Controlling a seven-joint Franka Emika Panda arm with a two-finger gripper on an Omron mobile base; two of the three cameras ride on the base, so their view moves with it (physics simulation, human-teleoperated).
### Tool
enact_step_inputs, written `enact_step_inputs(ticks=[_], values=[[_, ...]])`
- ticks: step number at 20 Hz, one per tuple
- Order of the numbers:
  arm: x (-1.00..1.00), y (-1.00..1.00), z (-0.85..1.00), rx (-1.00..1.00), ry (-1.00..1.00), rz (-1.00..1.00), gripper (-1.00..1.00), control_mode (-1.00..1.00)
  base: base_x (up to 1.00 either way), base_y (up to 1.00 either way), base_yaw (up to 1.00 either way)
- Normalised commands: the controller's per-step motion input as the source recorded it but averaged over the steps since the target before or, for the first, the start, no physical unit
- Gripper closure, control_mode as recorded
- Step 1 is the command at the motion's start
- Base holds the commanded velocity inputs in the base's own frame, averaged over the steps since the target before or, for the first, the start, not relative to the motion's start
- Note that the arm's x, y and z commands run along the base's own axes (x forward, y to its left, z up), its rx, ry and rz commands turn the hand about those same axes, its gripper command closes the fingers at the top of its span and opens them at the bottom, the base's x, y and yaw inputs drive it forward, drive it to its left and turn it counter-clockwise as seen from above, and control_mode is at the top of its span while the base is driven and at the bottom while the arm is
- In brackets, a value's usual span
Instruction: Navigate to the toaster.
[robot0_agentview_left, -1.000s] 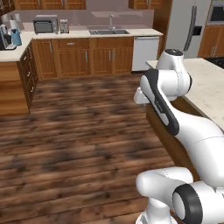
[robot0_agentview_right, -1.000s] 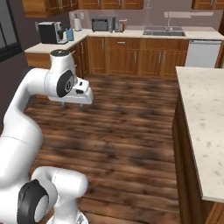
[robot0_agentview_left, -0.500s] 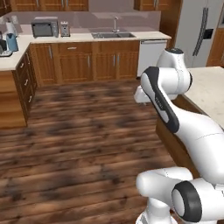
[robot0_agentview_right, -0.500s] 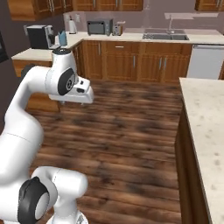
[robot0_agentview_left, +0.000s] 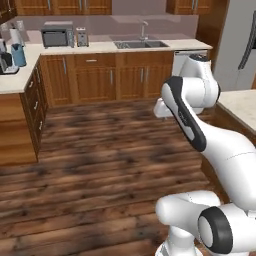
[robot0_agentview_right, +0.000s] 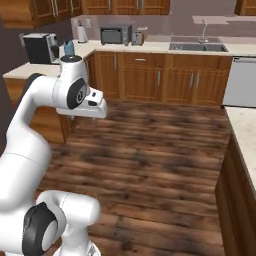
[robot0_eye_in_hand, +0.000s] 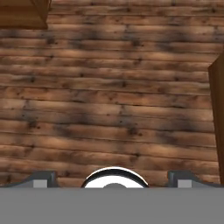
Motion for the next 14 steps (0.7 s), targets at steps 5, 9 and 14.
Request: enact_step_inputs(ticks=[5, 9, 14], values=[[0.00, 0.00, 0.00, 0.00, 0.00, 0.00, -1.00, 1.00, 0.99, 0.52, 0.00], [0.00, 0.00, 0.00, 0.00, 0.00, 0.00, -1.00, 1.00, 1.00, 0.32, 0.00], [0.00, 0.00, 0.00, 0.00, 0.00, 0.00, -1.00, 1.00, 1.00, 0.04, 0.00]])
